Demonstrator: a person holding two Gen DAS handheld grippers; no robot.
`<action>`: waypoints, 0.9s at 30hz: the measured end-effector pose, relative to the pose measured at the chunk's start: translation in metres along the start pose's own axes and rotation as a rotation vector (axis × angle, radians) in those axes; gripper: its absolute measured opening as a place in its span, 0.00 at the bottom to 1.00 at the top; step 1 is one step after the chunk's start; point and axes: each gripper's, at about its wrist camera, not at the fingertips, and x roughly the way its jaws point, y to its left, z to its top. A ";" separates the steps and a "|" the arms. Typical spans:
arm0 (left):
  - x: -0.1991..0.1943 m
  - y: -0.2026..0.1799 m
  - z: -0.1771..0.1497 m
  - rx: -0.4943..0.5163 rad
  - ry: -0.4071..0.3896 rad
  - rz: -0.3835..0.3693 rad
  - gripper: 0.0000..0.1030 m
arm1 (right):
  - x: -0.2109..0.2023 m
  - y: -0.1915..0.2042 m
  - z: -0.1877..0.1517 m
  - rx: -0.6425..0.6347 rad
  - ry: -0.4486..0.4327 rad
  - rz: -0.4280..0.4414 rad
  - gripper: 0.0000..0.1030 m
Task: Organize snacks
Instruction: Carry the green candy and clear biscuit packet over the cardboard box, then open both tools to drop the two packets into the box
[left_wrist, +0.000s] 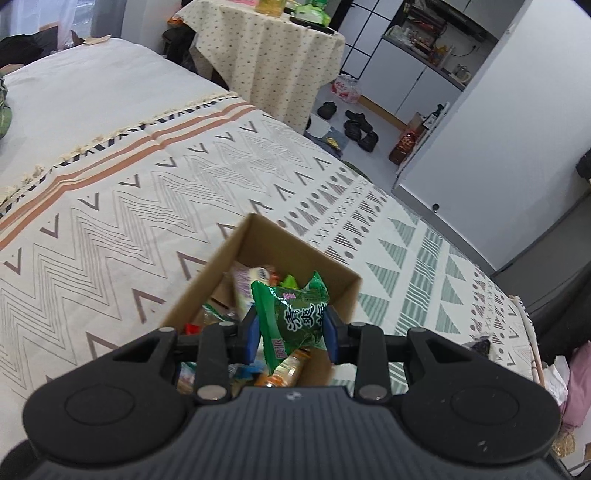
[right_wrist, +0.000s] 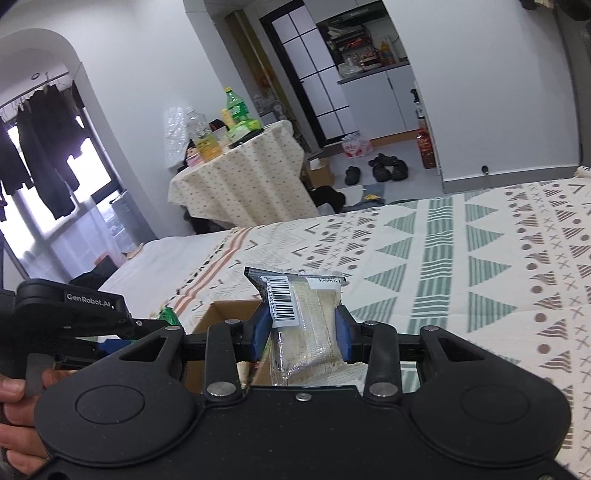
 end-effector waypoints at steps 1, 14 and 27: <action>0.003 0.003 0.002 -0.003 0.002 0.001 0.33 | 0.002 0.003 0.000 -0.005 0.002 0.002 0.35; 0.043 0.033 0.020 -0.061 0.032 -0.015 0.36 | 0.028 0.033 -0.007 -0.059 0.054 0.016 0.35; 0.061 0.054 0.031 -0.048 0.066 -0.006 0.64 | 0.072 0.050 -0.011 -0.073 0.107 0.005 0.35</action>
